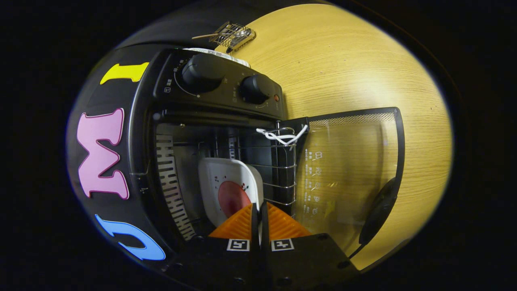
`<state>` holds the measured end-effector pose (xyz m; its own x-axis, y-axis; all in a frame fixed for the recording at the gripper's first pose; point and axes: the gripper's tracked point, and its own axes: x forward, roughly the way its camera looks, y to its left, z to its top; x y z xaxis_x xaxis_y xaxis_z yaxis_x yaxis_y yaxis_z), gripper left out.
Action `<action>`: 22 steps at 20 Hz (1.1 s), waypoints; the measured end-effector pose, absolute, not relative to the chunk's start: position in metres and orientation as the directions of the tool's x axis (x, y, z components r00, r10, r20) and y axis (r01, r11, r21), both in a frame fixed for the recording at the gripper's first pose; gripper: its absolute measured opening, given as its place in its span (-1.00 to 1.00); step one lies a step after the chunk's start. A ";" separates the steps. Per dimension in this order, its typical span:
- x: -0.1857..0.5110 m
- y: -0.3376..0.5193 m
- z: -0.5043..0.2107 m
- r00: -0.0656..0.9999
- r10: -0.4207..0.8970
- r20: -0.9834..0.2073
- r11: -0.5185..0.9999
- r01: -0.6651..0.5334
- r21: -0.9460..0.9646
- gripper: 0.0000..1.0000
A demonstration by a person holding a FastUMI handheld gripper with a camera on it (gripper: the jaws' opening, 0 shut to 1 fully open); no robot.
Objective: Open the toaster oven, put the food inside, and close the toaster oven door.
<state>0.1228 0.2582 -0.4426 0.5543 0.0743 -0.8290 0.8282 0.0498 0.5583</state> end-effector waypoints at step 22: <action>0.091 0.266 -0.417 0.499 0.234 -0.834 0.073 0.847 0.527 0.98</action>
